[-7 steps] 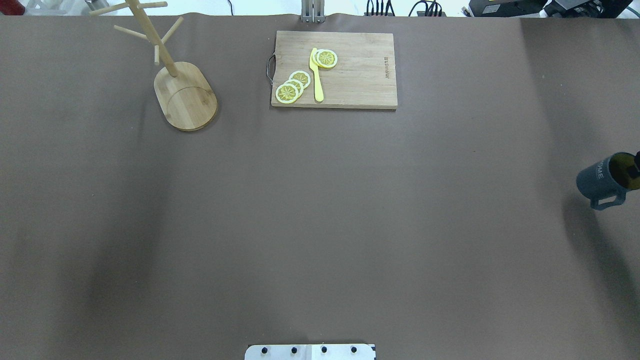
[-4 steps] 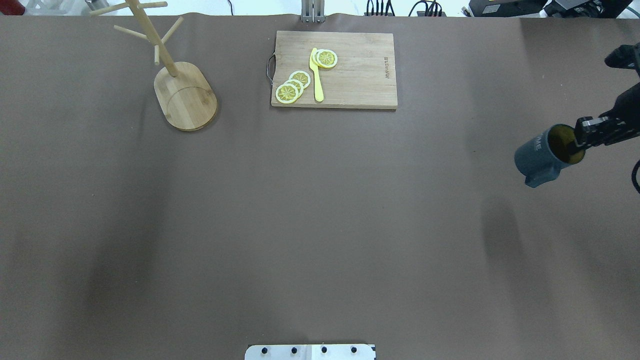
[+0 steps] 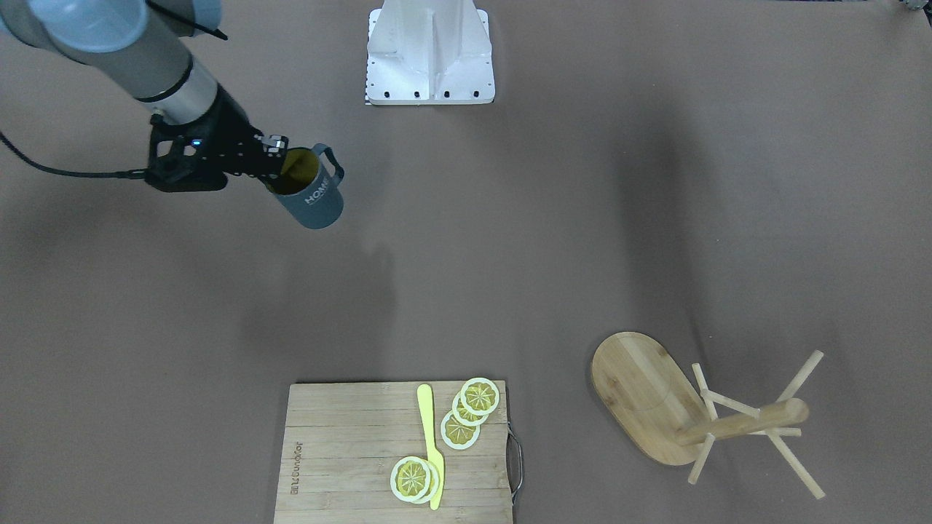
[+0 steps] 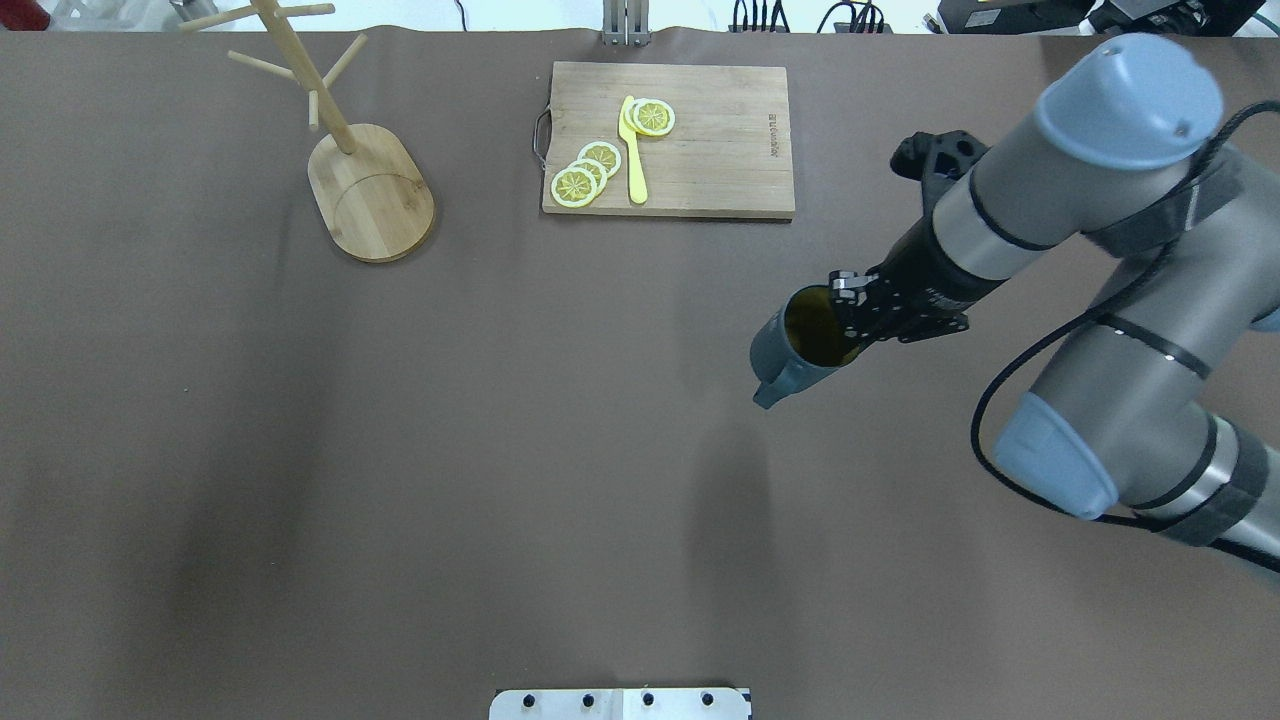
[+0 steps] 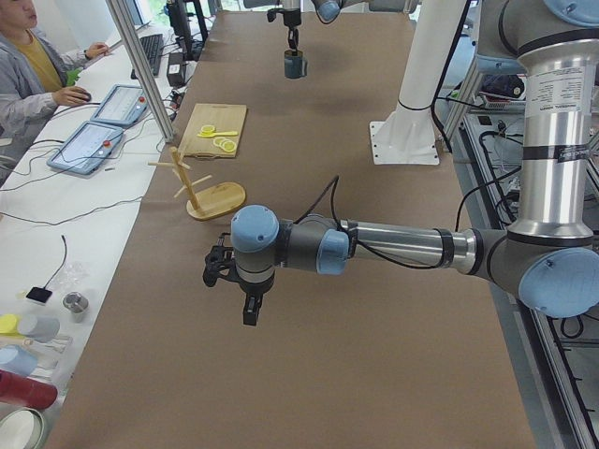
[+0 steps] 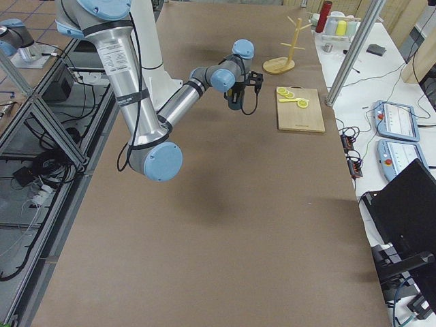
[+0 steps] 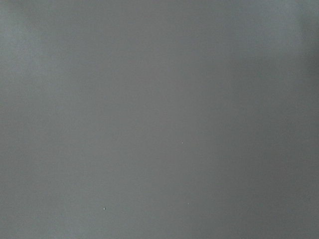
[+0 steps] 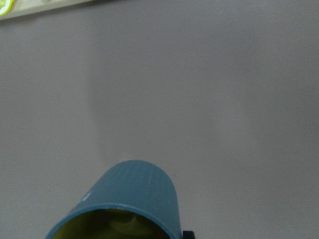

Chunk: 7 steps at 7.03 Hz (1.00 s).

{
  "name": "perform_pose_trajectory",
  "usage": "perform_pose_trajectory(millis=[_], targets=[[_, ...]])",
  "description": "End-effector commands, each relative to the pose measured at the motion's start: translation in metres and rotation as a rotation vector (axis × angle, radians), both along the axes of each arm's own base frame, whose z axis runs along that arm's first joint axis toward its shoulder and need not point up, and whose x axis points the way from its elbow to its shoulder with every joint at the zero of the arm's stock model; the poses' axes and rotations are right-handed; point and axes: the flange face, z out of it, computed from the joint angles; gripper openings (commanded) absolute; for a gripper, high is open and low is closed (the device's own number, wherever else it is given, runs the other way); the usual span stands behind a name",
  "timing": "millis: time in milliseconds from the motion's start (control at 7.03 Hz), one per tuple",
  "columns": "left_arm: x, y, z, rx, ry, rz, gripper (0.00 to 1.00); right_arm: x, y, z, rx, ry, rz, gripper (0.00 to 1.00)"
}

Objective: Hang cup on storage rack
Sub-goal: 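Lower the teal mug upright onto the table with the right gripper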

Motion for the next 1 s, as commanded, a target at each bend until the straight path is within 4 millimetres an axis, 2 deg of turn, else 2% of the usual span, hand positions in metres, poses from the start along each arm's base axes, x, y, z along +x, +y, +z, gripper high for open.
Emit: perform_pose_trajectory(millis=[0,142,284,569,853], targets=[[0.0,-0.002,-0.002,0.003,0.0,0.0,0.98,-0.062,0.024,-0.035,0.049,0.004,-0.01,0.0],[0.0,-0.002,-0.003,0.006,0.001,0.0,0.98,-0.091,0.023,-0.041,0.063,0.026,-0.008,0.0],[0.001,-0.002,-0.003,0.004,0.014,0.002,0.98,-0.11,0.024,-0.05,0.066,0.031,-0.008,0.0],[0.002,-0.002,-0.005,0.006,0.029,0.004,0.98,-0.154,0.033,-0.042,0.016,0.071,-0.023,0.0],[0.002,-0.002,-0.005,0.008,0.03,0.004,0.98,-0.168,0.046,-0.041,-0.004,0.079,-0.031,0.0]])
